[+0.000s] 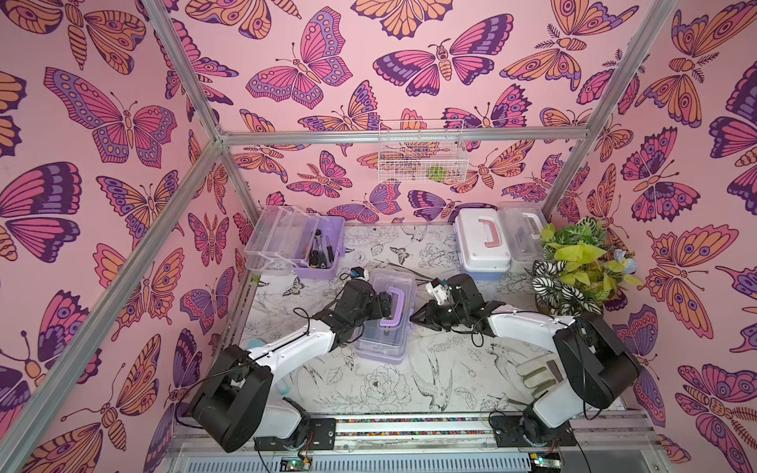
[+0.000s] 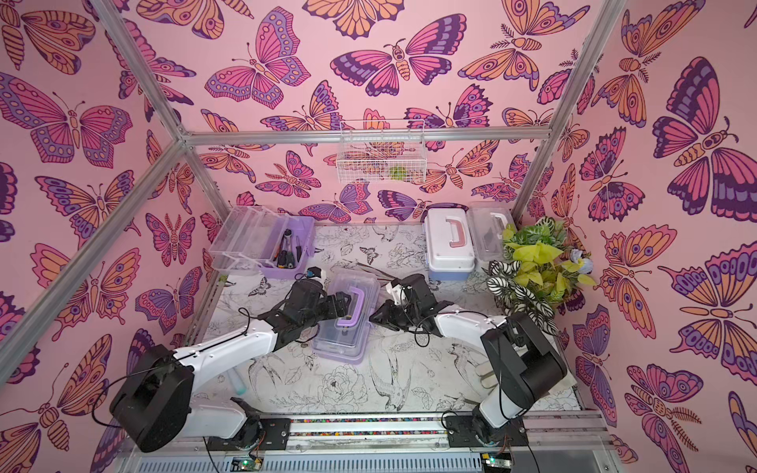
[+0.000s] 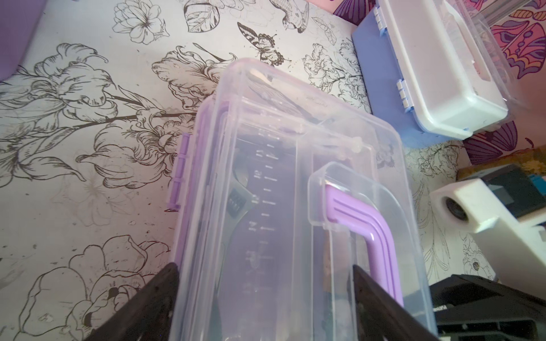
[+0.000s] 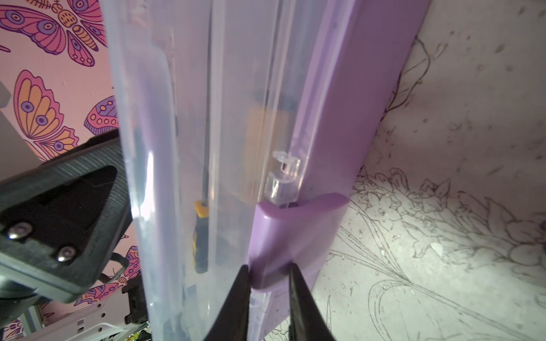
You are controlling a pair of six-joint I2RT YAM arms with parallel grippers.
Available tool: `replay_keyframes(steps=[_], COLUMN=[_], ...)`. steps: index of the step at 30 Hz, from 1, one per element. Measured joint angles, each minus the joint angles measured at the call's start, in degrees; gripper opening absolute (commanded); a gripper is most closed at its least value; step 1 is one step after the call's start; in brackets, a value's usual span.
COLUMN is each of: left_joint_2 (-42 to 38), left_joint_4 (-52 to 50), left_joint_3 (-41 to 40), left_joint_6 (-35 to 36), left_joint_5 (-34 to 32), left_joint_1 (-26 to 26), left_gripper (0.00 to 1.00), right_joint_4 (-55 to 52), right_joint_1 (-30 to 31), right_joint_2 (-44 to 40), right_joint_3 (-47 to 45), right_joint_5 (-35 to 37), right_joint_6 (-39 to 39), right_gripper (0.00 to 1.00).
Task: Close toolboxes
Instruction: Fasten the toolbox latch on the toolbox.
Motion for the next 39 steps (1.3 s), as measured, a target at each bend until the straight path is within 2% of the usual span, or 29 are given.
replay_keyframes(steps=[18, 21, 24, 27, 31, 35, 39], left_joint_2=[0.0, -0.5, -1.0, -2.3, -3.8, -6.7, -12.8], left_joint_4=[0.4, 0.3, -0.2, -2.8, -10.3, -17.4, -22.5], left_joint_3=[-0.4, -0.4, -0.4, 0.1, 2.7, 7.5, 11.6], left_joint_6=[-2.3, -2.3, -2.8, -2.8, -1.7, 1.4, 4.7], left_joint_5=[-4.7, -4.9, -4.5, -3.3, -1.0, -0.8, -1.5], left_joint_1=[0.1, 0.1, 0.0, -1.2, -2.3, -2.4, -1.6], left_gripper=[0.85, 0.88, 0.99, 0.97, 0.97, 0.97, 0.97], right_joint_4=[10.3, 4.2, -7.3, -17.4, -27.4, -35.8, -42.1], right_joint_1=[0.2, 0.5, 1.9, 3.1, 5.2, 9.9, 14.4], right_joint_2=[4.6, 3.4, 0.5, -4.2, -8.7, -8.2, -4.1], right_joint_3=[-0.1, 1.6, 5.1, 8.4, 14.1, 20.9, 27.8], right_joint_5=[-1.6, -0.6, 3.8, 9.5, 18.0, 26.8, 33.4], right_joint_6=[4.7, 1.0, -4.3, -8.3, -11.6, -13.1, -13.4], right_gripper=[0.25, 0.27, 0.35, 0.4, 0.52, 0.59, 0.62])
